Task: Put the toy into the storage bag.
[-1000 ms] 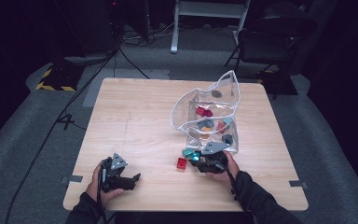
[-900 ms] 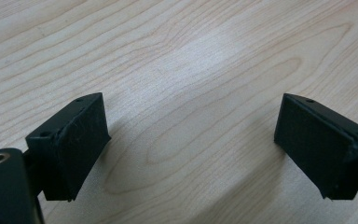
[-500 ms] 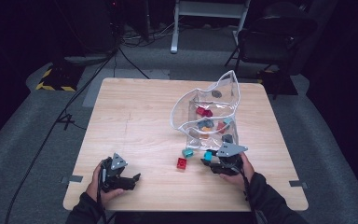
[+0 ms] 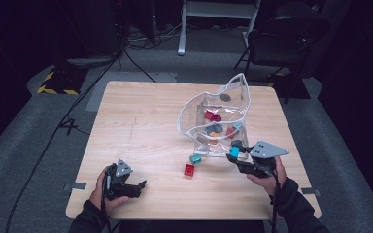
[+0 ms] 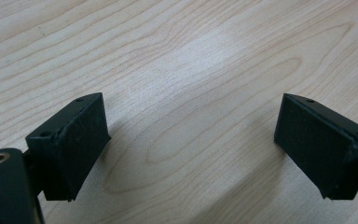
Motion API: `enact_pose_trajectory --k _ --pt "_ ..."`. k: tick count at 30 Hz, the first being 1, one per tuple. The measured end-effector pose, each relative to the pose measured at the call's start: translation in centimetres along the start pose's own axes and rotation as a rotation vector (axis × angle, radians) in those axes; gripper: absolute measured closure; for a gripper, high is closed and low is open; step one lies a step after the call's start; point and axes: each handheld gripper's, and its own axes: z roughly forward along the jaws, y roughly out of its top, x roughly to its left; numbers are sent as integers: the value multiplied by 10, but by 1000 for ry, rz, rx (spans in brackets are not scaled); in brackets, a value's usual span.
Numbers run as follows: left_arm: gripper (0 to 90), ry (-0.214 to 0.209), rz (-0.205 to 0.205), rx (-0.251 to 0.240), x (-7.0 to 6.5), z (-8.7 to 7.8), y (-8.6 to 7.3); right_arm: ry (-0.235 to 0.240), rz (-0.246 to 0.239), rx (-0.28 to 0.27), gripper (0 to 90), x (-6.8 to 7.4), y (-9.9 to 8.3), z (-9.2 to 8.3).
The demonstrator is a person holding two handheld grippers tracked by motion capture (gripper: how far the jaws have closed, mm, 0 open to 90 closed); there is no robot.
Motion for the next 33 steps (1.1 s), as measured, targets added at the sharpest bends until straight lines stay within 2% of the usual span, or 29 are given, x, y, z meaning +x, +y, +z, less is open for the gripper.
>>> enact_pose_trajectory --k 7,10,16,22,26,33 --pt "100 0 0 0 0 0 0 -54 7 -72 551 -15 24 -29" --pt "100 0 0 0 0 0 0 -74 -1 -80 551 -19 33 -36" --pt "100 0 0 0 0 0 0 -86 -8 -118 551 -31 57 -49" --pt "100 0 0 0 0 0 0 -106 -6 -138 551 -41 75 -54" --pt "100 0 -1 0 0 0 0 -91 21 -145 551 -48 84 -53" --pt "100 0 0 0 0 0 0 -110 14 -150 551 -52 100 -48"
